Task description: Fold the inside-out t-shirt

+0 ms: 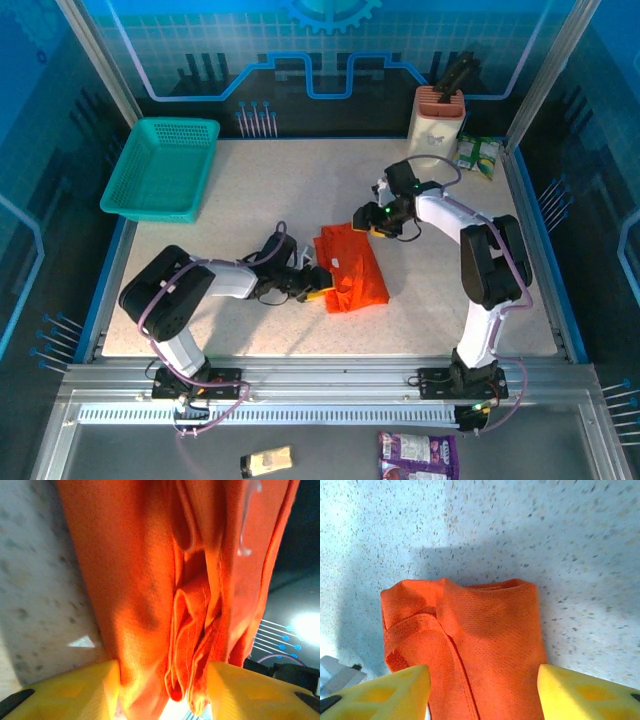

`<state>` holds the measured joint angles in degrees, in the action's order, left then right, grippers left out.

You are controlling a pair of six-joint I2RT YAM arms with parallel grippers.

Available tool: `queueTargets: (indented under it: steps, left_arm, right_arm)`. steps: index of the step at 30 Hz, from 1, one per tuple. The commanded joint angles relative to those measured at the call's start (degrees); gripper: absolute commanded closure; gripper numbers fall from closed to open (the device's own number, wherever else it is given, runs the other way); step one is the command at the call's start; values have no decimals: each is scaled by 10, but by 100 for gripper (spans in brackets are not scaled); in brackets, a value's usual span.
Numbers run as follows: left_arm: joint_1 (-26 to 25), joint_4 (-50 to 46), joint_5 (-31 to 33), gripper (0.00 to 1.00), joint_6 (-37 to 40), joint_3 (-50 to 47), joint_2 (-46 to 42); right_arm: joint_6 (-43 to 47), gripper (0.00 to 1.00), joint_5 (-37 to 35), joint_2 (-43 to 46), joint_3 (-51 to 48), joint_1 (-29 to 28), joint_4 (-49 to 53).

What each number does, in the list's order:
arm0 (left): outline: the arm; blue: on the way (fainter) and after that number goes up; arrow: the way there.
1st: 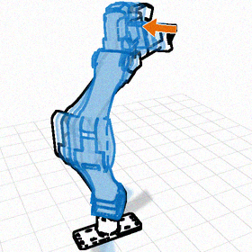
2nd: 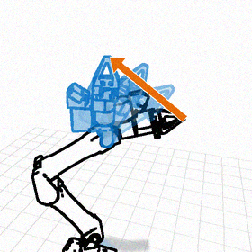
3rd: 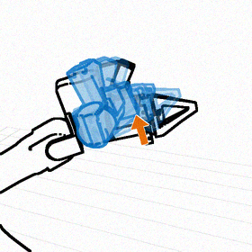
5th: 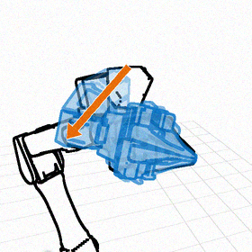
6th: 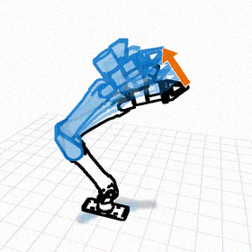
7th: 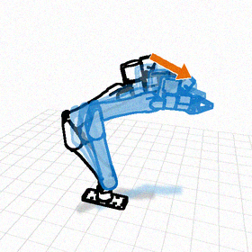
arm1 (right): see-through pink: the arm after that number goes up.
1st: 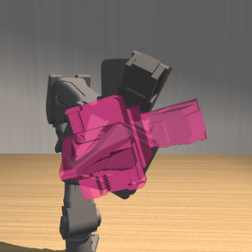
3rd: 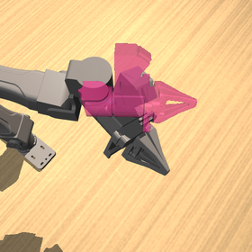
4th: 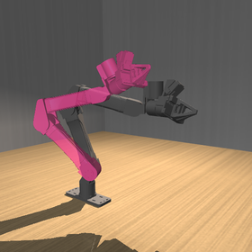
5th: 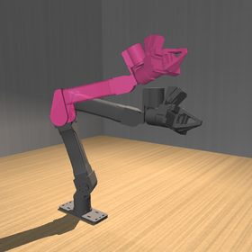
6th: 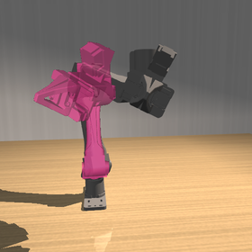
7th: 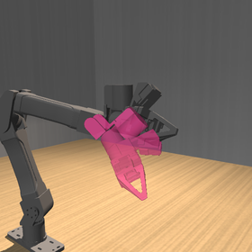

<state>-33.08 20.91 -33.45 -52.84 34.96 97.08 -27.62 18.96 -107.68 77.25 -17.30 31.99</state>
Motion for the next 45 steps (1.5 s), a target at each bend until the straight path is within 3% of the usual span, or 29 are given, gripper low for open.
queueTargets:
  steps: [1, 4, 8, 15, 21, 30, 45]
  left_arm:
    - [-6, 64, 15, 50, -55, -34, -41]
    - [-4, -20, 72, 51, -22, -33, -96]
    - [19, -144, 132, 59, 10, -9, -146]
    - [92, -152, 103, 72, 21, -9, -139]
    - [109, -136, 86, 73, 24, -11, -124]
    - [111, -122, 81, 73, 18, -21, -109]
    - [111, -113, 77, 72, 12, -25, -107]
  right_arm:
    - [33, 42, -59, 39, 16, -2, 98]
    - [42, 44, -109, 79, 10, -32, 143]
    - [32, 48, -160, 106, 8, -95, 200]
    - [-21, 54, -255, 51, 59, -234, 256]
    - [-41, 56, -338, -59, 162, -302, 321]
    - [-49, 56, -394, -162, 248, -324, 370]
    - [-44, 55, -383, -210, 259, -320, 356]
